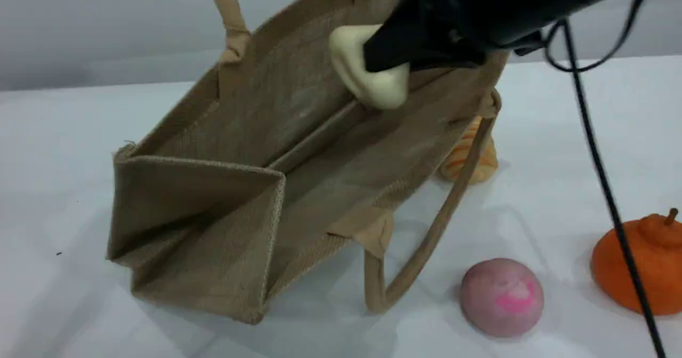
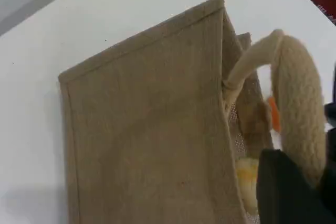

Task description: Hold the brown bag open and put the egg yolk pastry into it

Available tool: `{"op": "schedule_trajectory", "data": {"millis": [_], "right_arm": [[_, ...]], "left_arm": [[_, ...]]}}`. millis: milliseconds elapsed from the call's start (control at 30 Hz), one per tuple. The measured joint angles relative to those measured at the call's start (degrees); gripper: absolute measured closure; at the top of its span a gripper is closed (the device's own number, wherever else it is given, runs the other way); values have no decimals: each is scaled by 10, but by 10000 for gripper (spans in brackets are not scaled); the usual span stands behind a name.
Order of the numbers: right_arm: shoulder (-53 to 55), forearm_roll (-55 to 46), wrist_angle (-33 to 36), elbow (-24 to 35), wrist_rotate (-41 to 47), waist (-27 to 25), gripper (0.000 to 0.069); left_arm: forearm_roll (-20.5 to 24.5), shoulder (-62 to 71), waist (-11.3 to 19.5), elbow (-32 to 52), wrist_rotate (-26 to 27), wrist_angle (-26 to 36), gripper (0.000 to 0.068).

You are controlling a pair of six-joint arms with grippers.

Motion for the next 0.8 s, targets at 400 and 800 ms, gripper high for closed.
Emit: {"op": "schedule_trajectory", "data": {"millis": [400, 800], "right_arm": [[113, 13, -39, -74, 0, 20, 654], [138, 13, -58, -83, -21, 32, 540]], "left_arm": [[0, 0, 0, 0, -2, 0, 596], [0, 1, 0, 0, -2, 0, 596]]}}
